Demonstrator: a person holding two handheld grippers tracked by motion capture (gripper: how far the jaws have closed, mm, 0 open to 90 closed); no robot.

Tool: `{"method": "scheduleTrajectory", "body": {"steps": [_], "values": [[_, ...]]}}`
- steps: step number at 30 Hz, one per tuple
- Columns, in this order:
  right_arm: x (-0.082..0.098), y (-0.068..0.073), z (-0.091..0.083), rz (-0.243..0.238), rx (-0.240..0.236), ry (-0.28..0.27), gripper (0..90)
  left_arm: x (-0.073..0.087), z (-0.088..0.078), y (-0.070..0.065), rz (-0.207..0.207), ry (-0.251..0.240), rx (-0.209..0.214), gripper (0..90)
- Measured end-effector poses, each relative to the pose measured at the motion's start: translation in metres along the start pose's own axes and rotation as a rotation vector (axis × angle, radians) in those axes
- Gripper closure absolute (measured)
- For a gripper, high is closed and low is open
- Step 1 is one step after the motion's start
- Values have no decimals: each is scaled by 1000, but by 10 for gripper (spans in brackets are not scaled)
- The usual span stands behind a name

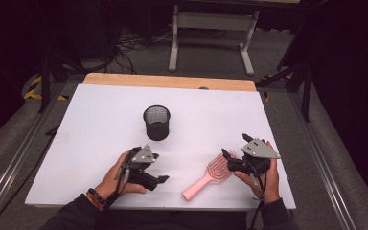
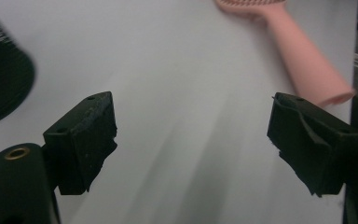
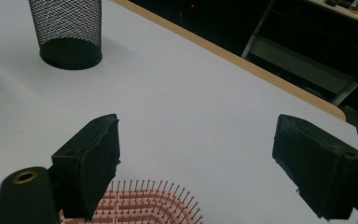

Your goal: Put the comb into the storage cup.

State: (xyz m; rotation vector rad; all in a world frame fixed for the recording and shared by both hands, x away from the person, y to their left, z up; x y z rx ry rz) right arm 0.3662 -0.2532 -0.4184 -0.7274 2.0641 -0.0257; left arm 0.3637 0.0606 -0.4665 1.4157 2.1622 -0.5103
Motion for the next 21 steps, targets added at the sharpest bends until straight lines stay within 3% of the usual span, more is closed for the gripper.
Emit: {"method": "scheduleTrajectory", "body": {"steps": [3, 7, 10, 13, 16, 19, 21], "values": [[1, -1, 2, 11, 12, 1, 149, -23, 16, -16, 39, 30, 12, 165], [3, -3, 3, 21, 14, 5, 148, -43, 33, -28, 42, 54, 31, 187], [4, -4, 3, 32, 10, 7, 148, -59, 49, -38, 46, 110, 40, 198], [5, -5, 4, 37, 10, 11, 142, -72, 58, -45, 7, 152, 47, 220], [6, -6, 5, 38, 4, 15, 139, -81, 66, -52, 6, 176, 73, 235], [7, -5, 7, 37, 2, 22, 139, -87, 73, -58, 2, 216, 68, 261], [7, -6, 8, 36, 6, 25, 139, -91, 79, -58, -22, 241, 76, 299]]}}
Point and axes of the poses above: each handheld gripper's, and its own axes: z roughly forward along the jaws, x roughly out of its underside, y roughly to its left, the point moved 3 cm from there along z, roughly forward along the jaws, and after that the axes turned 13 degrees about y, right-handed, at the moved point
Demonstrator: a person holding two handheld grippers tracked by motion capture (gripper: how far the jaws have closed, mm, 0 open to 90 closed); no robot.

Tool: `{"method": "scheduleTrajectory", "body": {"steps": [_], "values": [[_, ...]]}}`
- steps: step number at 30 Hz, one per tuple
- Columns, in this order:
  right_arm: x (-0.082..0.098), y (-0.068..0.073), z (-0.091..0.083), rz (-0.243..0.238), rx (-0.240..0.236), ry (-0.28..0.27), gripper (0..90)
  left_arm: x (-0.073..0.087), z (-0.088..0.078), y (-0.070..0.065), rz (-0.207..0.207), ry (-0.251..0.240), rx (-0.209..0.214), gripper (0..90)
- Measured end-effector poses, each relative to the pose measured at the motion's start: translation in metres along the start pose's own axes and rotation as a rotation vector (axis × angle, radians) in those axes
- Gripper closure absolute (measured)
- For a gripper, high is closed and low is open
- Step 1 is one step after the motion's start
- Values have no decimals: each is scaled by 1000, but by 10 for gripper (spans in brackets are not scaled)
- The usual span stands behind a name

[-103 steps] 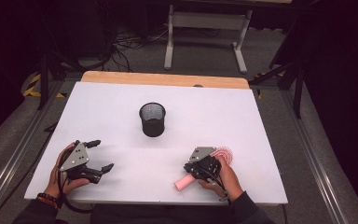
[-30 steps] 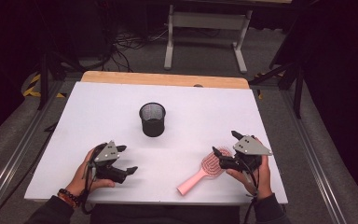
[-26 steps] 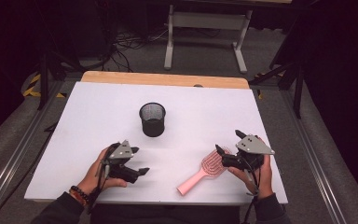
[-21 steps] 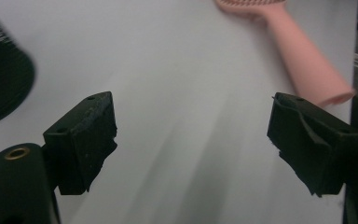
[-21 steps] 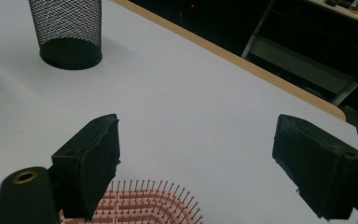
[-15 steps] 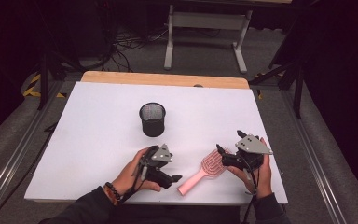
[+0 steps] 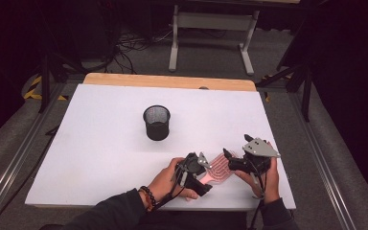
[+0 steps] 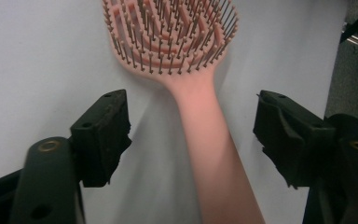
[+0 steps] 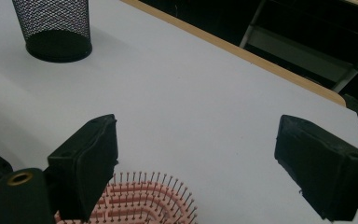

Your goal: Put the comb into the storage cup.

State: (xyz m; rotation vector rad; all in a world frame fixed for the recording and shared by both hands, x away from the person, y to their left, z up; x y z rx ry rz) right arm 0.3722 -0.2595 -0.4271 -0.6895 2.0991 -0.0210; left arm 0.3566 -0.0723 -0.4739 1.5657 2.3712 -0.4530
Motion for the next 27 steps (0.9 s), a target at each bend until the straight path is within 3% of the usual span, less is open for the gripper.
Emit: {"method": "scheduleTrajectory", "body": {"steps": [1, 6, 8, 12, 15, 18, 27], "values": [[0, 0, 0, 0, 0, 2, 139, -3, 4, 2, -15, 27, -2, 316], [1, 0, 1, 1, 2, 7, 139, -8, 5, 4, -41, 50, -26, 416], [1, 0, 2, 0, 3, 10, 139, -10, 5, 4, -25, 73, -36, 428], [2, 0, 2, -3, 5, 17, 139, -13, 6, -2, 37, 110, -104, 502], [2, -1, 2, 2, 8, 15, 139, -14, 5, -3, 66, 120, -109, 598], [2, -2, 2, 7, 11, 13, 139, -13, 5, -1, 88, 110, -110, 691], [4, -7, 1, 28, 25, 0, 140, -7, 4, -4, 133, 44, -174, 695]]}}
Point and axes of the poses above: each handheld gripper's, and its own axes: z roughly forward along the jaws, x roughly out of its underside, y roughly to its left, the point moved 3 cm from there along z, roughly forward along the jaws, and after that the axes turned 13 degrees about y, right-handed, at the moved point
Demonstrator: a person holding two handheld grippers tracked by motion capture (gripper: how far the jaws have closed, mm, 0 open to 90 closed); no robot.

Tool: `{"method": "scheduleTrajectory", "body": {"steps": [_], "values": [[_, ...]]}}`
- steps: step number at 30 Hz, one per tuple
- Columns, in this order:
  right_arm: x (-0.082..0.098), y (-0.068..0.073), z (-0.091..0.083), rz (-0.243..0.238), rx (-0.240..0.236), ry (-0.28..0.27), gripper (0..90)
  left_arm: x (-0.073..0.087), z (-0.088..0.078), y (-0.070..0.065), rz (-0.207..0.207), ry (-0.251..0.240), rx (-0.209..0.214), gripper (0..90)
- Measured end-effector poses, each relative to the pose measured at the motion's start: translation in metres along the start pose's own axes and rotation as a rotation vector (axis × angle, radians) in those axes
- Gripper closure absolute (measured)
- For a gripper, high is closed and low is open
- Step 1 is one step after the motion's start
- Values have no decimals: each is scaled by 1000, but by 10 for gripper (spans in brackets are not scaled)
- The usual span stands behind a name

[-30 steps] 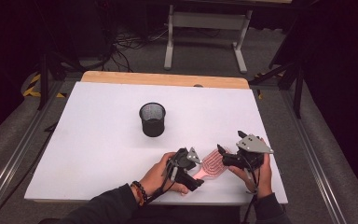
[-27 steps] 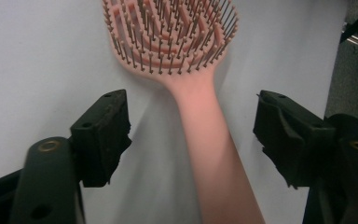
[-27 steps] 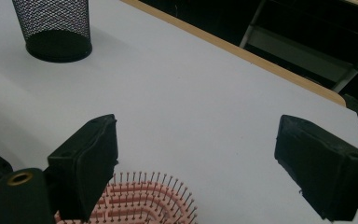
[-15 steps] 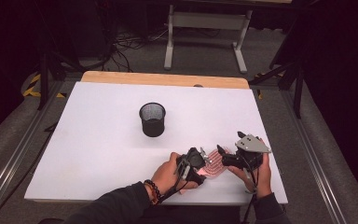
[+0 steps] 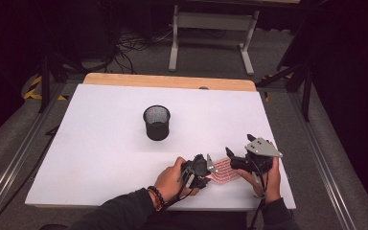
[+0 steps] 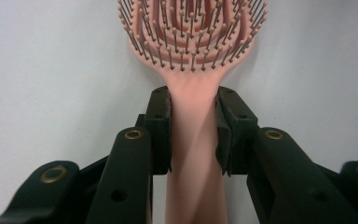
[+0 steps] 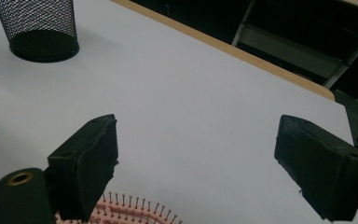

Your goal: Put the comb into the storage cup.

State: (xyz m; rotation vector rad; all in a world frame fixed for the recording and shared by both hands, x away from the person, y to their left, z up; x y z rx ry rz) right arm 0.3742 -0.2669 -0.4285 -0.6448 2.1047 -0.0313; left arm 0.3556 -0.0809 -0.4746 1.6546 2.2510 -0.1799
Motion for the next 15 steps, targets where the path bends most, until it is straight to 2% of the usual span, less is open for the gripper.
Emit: {"method": "scheduleTrajectory", "body": {"steps": [6, 12, 15], "values": [[-1, -6, -5, 33, 32, -43, 141, 7, -7, 4, 1, -32, -53, 695], [1, -16, -10, 80, 69, -76, 141, 15, -14, 8, 3, -89, -97, 695], [2, -19, -11, 99, 66, -84, 140, 19, -18, 9, -2, -120, -122, 695]]}}
Point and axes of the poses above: each handheld gripper's, and its own axes: z roughly forward along the jaws, x roughly out of its underside, y roughly to its left, the point moved 3 cm from there along z, roughly forward along the jaws, and after that the axes turned 13 degrees about y, right-handed, at the moved point
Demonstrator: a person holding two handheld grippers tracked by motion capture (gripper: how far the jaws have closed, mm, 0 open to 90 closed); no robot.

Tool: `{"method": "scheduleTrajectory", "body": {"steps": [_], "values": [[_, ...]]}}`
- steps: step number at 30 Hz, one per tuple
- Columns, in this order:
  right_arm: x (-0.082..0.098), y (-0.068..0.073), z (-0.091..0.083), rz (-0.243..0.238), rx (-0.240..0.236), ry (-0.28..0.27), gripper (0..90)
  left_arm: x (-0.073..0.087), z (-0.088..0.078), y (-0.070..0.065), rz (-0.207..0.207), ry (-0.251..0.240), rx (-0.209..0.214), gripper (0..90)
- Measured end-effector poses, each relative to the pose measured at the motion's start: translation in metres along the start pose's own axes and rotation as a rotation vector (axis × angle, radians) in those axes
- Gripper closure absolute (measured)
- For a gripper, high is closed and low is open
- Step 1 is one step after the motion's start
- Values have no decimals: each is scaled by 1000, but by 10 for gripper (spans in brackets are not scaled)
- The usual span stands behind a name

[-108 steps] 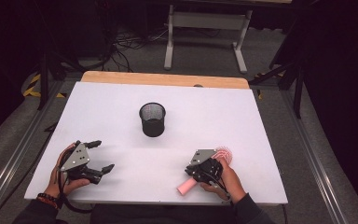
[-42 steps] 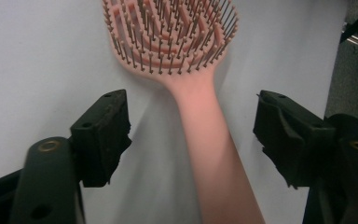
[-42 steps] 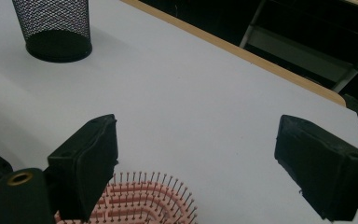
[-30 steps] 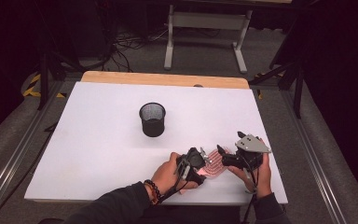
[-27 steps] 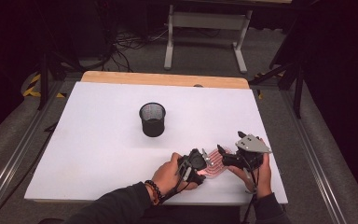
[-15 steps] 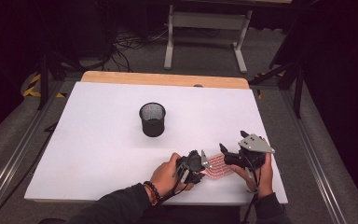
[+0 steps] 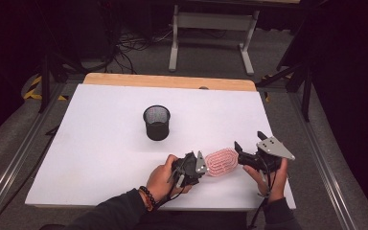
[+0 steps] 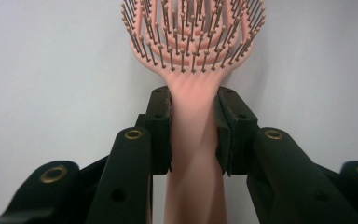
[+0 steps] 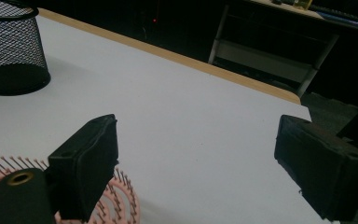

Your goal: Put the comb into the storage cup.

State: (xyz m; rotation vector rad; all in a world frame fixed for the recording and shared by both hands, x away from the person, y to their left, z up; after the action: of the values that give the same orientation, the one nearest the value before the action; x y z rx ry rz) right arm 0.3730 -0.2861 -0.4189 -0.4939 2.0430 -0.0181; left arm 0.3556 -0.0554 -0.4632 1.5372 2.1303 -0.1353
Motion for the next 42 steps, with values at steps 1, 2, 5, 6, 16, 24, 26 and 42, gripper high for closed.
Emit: {"method": "scheduleTrajectory", "body": {"steps": [1, 2, 5, 6, 16, 24, 26, 42], "values": [[0, -1, 0, 3, 1, -2, 140, 1, -1, 1, 3, -2, -1, 695], [0, -1, 0, 12, -9, -6, 140, 3, -2, 1, 3, -6, -3, 695], [-2, -1, -3, 49, -61, -24, 140, 8, -4, 3, -1, -31, -24, 695], [-3, -1, -4, 59, -71, -31, 140, 10, -4, 4, -3, -38, -31, 695], [-14, 10, -17, 71, -144, -79, 134, 30, -13, 7, -33, -153, -104, 695], [-23, 27, -23, 28, -153, -119, 130, 46, -19, 16, -62, -248, -130, 695], [-24, 30, -23, 22, -163, -124, 128, 49, -21, 18, -68, -264, -136, 695], [-31, 50, -22, -8, -217, -145, 100, 60, -33, 23, -82, -377, -205, 695]]}}
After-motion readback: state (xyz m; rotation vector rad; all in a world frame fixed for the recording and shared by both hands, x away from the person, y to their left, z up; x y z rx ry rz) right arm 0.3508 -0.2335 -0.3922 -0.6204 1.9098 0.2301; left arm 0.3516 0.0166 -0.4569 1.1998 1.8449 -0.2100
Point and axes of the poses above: each handheld gripper's, and its own axes: z roughly forward along the jaws, x roughly out of its underside, y roughly to its left, the point moved 3 cm from there along z, roughly forward along the jaws, and after that the axes turned 13 degrees about y, right-handed, at the moved point
